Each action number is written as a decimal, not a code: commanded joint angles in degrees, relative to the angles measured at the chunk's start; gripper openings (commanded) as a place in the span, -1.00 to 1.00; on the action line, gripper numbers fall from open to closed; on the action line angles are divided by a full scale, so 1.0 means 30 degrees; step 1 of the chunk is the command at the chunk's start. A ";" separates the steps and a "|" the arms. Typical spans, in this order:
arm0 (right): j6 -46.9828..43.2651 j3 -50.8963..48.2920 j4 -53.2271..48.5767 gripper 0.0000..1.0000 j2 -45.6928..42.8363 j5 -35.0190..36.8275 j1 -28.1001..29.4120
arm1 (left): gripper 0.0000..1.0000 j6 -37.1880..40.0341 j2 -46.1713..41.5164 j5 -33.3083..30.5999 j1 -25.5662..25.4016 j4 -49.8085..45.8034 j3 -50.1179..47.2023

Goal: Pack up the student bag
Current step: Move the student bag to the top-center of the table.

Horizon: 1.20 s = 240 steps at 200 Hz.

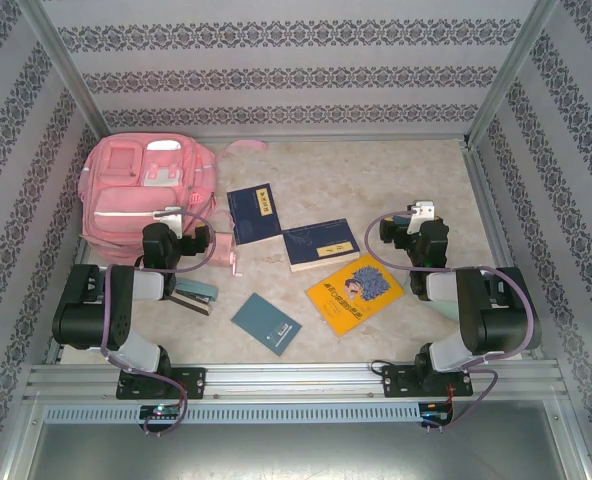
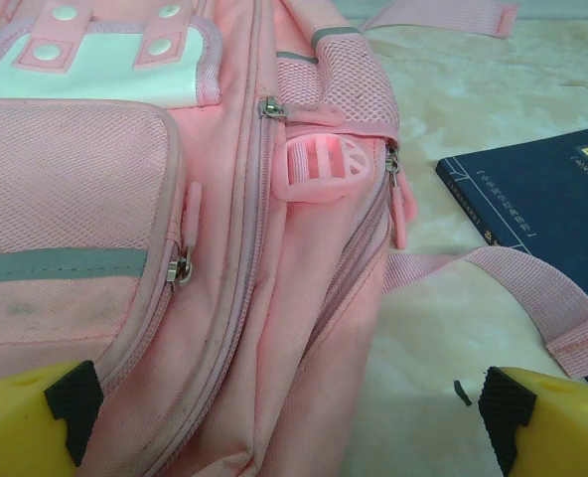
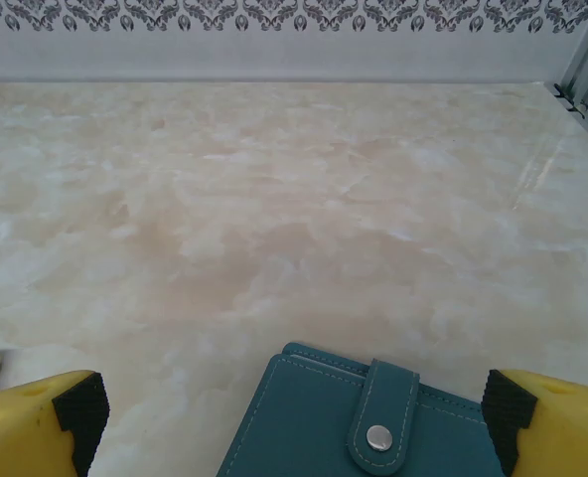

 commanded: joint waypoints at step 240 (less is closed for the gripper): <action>0.0185 0.0265 0.0134 0.96 -0.0078 0.0225 -0.0018 | 0.99 0.0164 -0.0380 -0.0470 -0.0183 -0.1499 0.1004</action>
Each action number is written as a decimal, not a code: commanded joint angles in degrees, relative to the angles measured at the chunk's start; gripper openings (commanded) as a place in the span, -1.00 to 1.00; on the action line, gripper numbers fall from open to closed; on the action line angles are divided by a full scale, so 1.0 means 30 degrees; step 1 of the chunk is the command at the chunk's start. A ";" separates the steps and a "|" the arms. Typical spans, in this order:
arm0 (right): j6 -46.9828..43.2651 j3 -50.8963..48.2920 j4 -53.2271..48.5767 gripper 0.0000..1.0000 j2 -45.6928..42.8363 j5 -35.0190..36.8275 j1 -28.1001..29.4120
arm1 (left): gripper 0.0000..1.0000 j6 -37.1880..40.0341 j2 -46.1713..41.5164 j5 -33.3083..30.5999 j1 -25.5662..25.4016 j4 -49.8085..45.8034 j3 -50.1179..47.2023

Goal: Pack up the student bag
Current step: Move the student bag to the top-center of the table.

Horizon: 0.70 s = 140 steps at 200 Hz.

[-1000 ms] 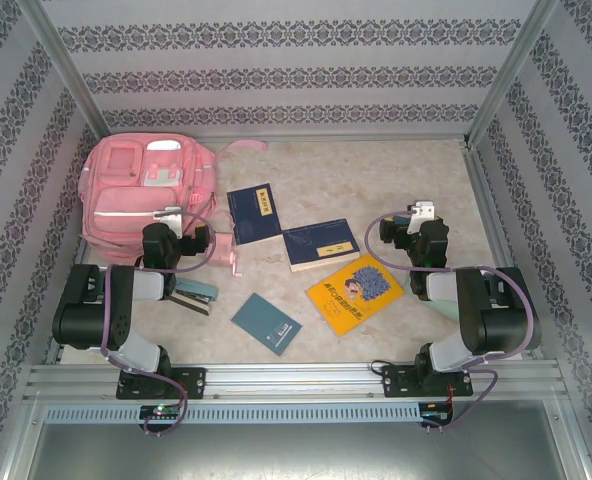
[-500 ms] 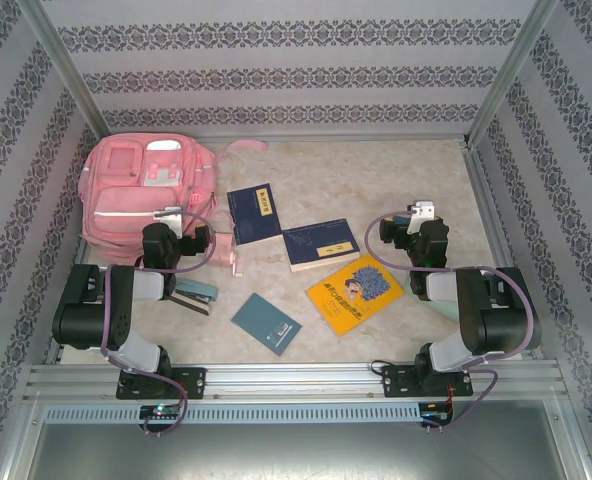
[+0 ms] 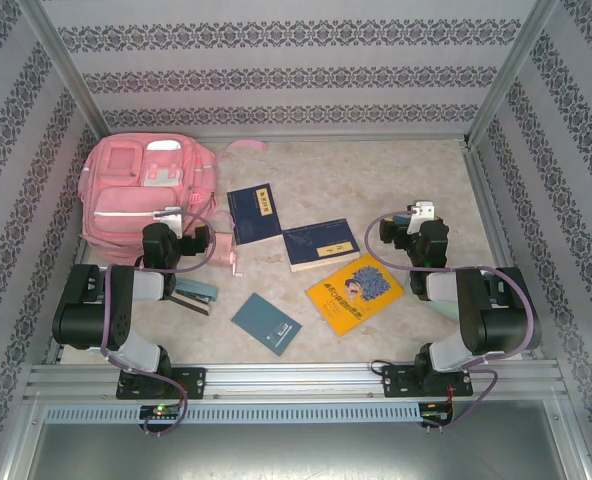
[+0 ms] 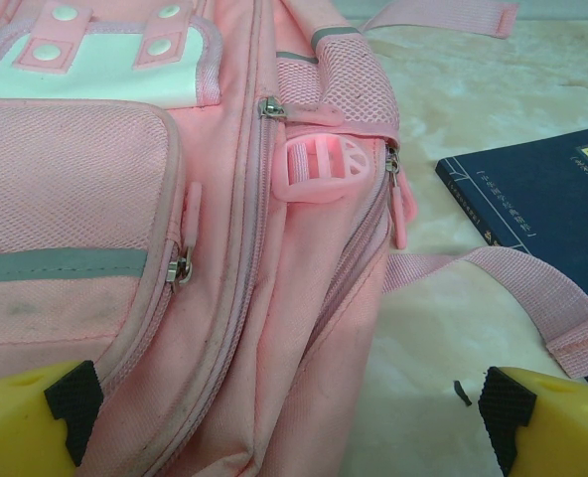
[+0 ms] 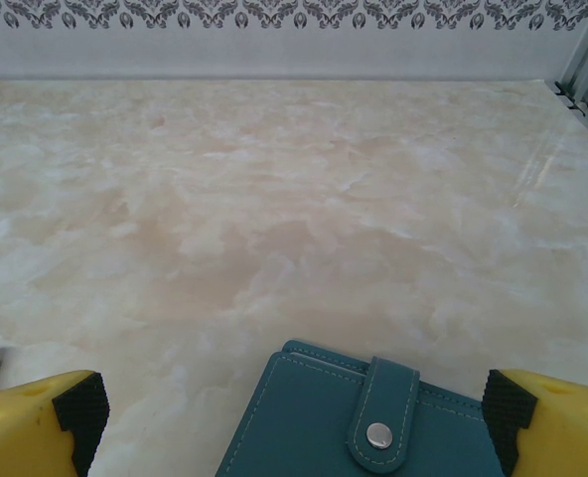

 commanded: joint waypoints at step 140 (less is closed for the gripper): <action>0.8166 0.5965 -1.2964 0.96 -0.7522 0.2143 -0.0064 | 0.99 -0.5713 -0.3083 -0.0890 0.0066 -2.2615 1.2908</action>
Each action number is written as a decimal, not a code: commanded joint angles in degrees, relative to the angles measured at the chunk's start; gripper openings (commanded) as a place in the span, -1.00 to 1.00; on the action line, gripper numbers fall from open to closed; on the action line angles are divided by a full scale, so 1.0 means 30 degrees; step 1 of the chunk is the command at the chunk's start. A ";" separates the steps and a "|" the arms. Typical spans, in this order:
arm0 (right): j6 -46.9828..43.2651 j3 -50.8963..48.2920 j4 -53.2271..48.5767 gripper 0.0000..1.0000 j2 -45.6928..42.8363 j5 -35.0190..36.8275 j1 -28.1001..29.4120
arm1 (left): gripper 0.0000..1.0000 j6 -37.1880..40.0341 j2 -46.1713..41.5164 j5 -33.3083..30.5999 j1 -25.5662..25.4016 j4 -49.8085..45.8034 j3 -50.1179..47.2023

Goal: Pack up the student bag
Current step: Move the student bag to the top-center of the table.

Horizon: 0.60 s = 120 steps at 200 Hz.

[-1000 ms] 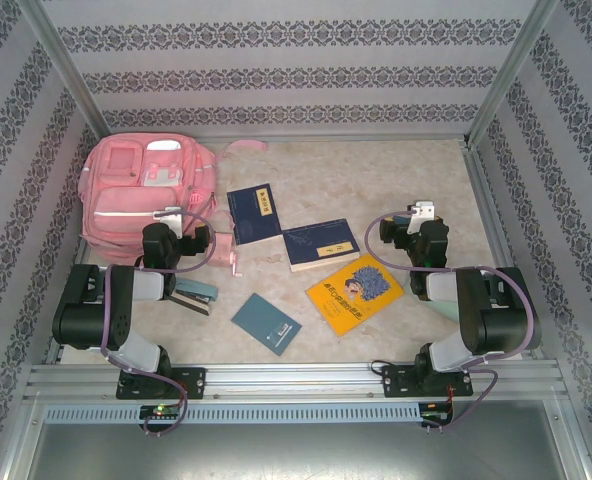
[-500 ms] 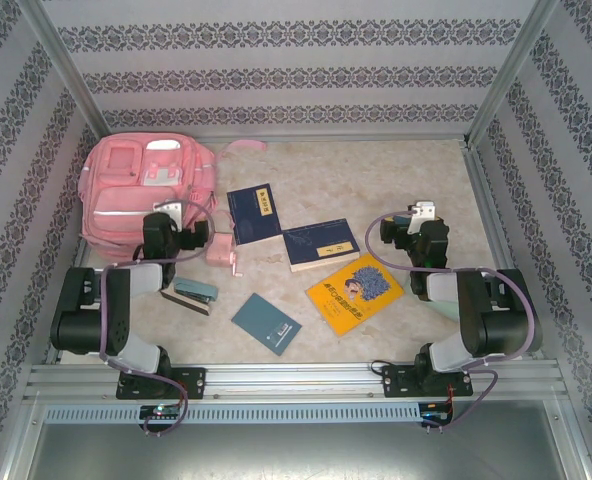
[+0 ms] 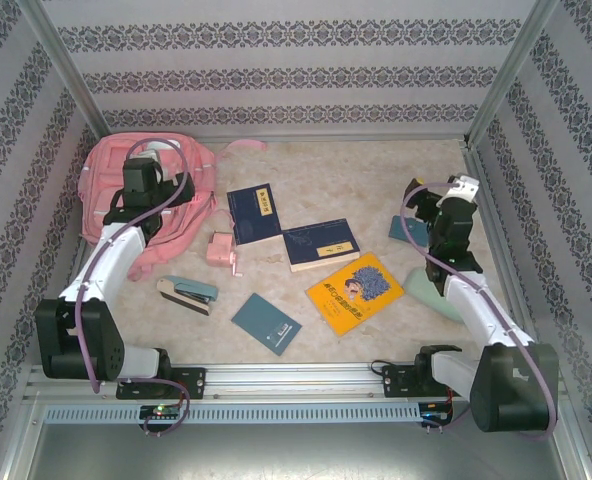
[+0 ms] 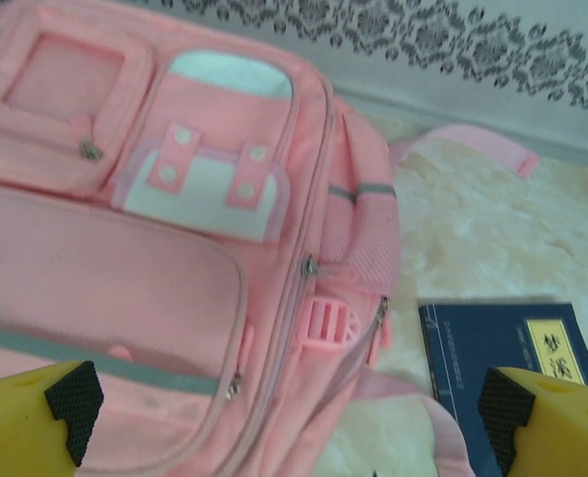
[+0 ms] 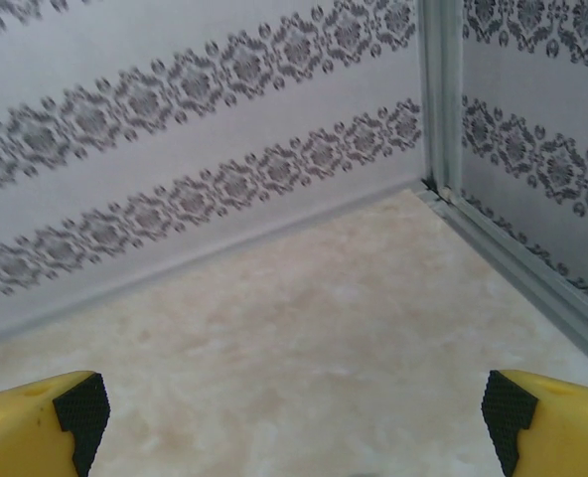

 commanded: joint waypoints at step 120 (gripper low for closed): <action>0.1243 0.7429 -0.8343 0.96 0.5411 -0.3012 0.7716 | 0.30 0.1939 0.9264 0.2056 -0.0123 -0.6948 0.6518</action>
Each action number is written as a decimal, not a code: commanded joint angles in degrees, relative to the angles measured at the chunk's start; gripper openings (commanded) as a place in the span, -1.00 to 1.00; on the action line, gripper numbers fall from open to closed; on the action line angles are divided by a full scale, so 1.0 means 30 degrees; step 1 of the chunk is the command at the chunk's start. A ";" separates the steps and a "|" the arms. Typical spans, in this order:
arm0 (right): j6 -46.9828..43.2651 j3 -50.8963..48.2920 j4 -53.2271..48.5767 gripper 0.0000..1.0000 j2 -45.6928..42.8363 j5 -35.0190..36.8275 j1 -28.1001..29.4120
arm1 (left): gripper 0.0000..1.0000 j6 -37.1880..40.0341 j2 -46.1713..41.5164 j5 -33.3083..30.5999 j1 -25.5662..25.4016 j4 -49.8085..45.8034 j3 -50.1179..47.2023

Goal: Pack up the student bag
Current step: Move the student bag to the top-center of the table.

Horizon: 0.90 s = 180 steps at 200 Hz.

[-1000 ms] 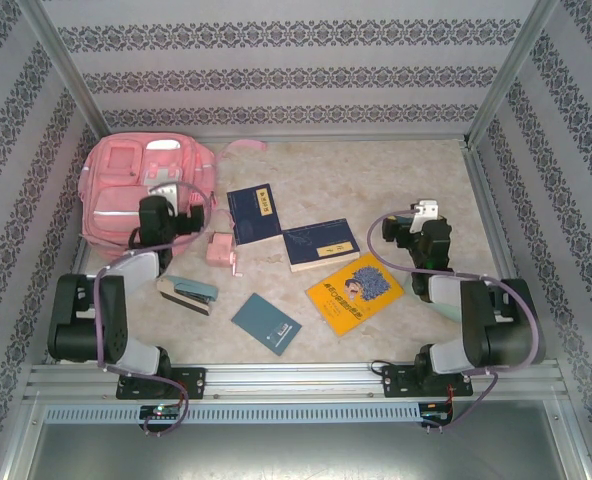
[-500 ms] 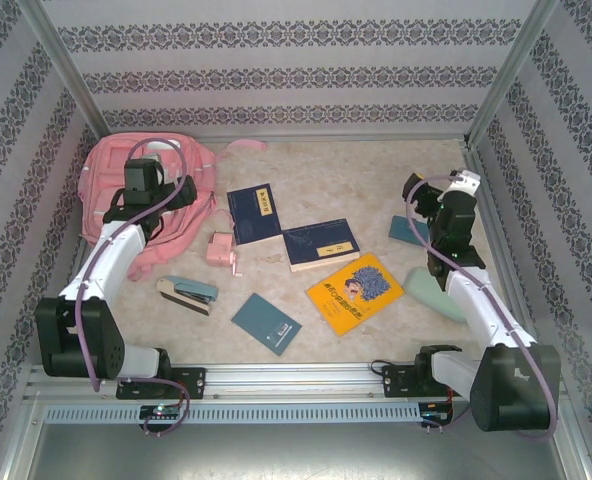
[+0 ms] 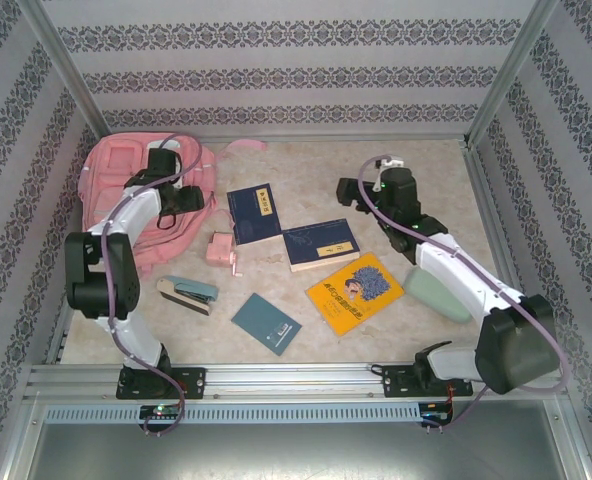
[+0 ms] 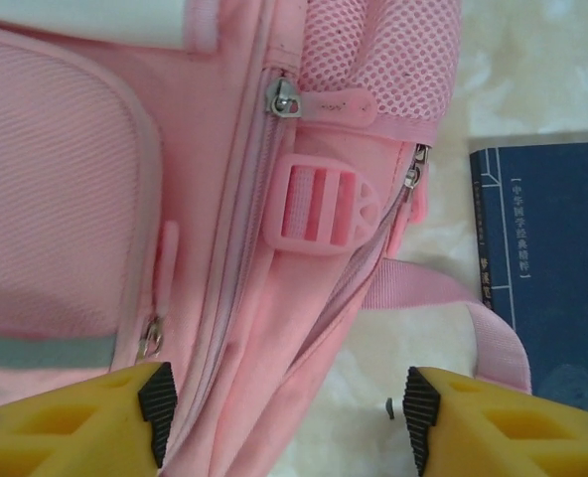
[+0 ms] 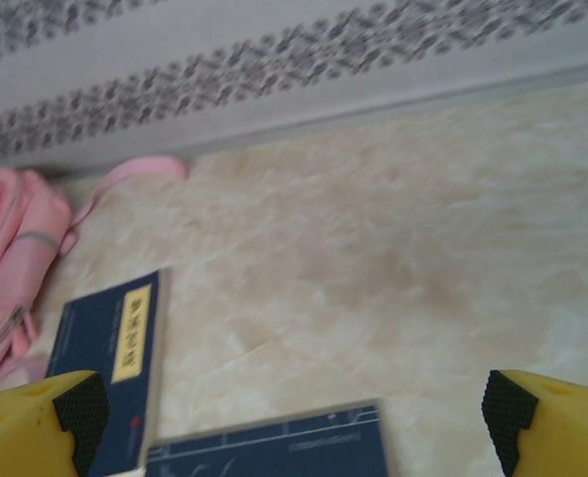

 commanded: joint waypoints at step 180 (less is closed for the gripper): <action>-0.0240 0.2225 -0.2666 0.96 0.2238 -0.1184 0.2563 | -1.00 -0.0935 0.6124 0.0106 -0.4658 -0.2648 0.4574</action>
